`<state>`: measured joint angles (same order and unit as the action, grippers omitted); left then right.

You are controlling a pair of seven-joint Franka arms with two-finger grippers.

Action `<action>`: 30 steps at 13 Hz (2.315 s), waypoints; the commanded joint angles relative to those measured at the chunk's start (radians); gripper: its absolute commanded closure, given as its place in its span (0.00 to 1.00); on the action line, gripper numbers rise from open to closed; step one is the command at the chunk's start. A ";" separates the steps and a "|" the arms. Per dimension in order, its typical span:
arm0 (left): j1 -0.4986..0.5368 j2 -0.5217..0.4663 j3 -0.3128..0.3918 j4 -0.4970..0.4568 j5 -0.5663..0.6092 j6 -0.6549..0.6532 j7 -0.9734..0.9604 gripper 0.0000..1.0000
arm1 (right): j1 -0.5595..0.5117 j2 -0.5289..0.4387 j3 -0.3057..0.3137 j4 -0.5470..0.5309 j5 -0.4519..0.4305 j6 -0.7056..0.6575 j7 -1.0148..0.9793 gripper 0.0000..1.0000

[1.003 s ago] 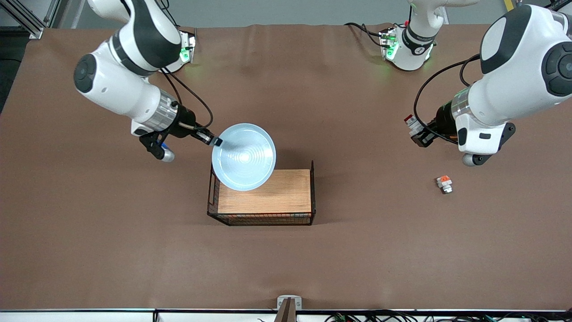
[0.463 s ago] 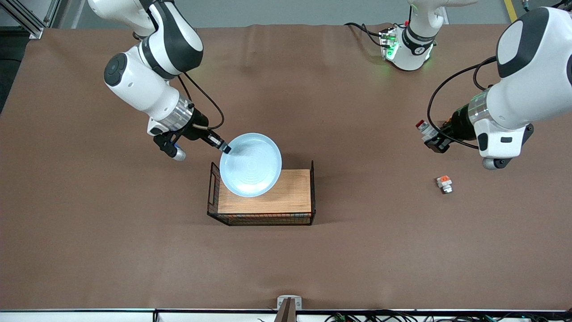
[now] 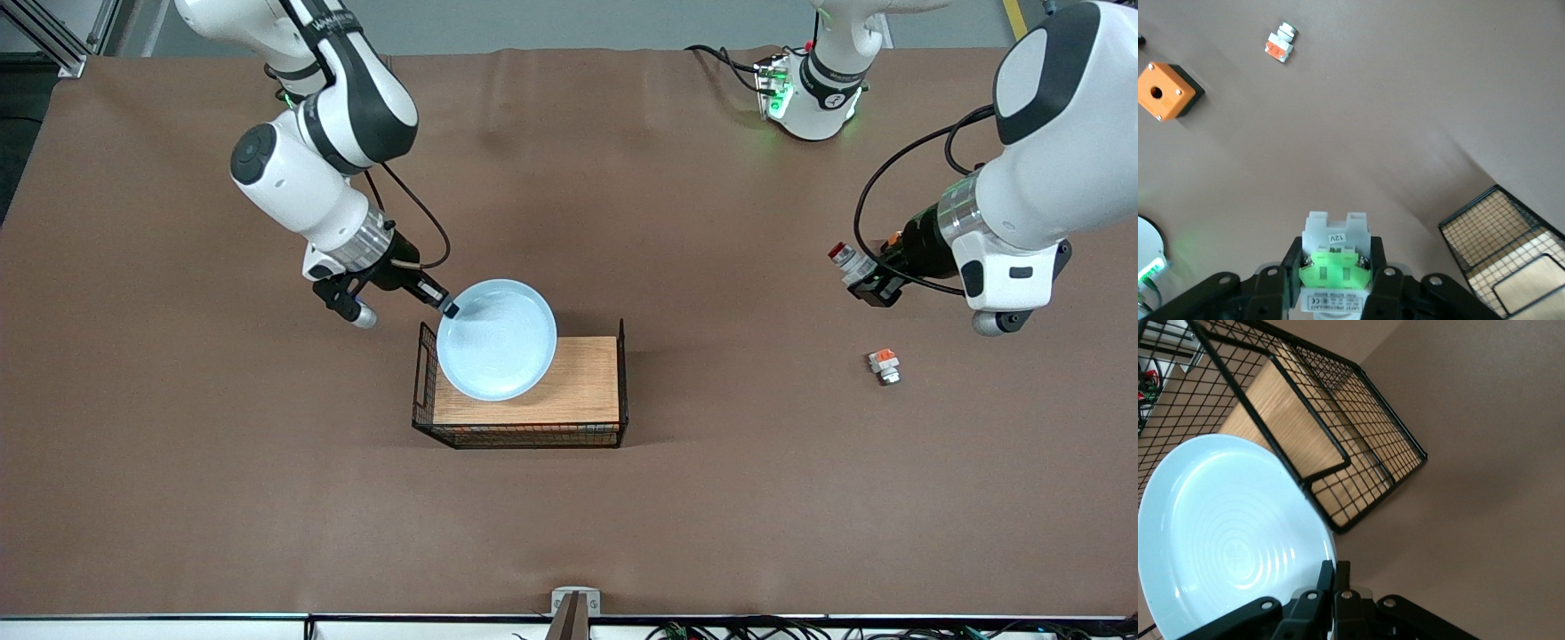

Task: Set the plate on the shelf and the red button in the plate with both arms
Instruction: 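Carry the blue plate with the right gripper over the wire basket, then lower the plate into the basket while the left gripper carries the switch over, then open the right gripper and withdraw while the left gripper moves over the plate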

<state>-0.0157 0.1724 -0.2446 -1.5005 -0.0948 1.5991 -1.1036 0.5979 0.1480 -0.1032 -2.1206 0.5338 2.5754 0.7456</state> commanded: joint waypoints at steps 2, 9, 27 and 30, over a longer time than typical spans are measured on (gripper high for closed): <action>-0.015 -0.008 -0.031 0.034 0.006 -0.004 -0.120 1.00 | 0.028 0.044 -0.010 -0.007 0.012 0.081 -0.018 0.97; -0.027 -0.002 -0.033 0.036 0.006 -0.004 -0.189 1.00 | 0.046 0.122 -0.010 0.043 0.023 0.124 -0.003 0.97; -0.283 0.162 -0.019 0.209 0.023 0.120 -0.702 1.00 | 0.019 0.110 -0.059 0.163 0.025 -0.182 -0.006 0.00; -0.322 0.223 -0.015 0.241 0.032 0.192 -0.745 1.00 | -0.004 0.044 -0.070 0.172 0.025 -0.321 -0.005 0.00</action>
<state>-0.3036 0.3440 -0.2715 -1.3166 -0.0902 1.7616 -1.8128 0.6163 0.2493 -0.1757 -1.9476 0.5358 2.3365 0.7428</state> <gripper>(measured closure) 0.586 0.000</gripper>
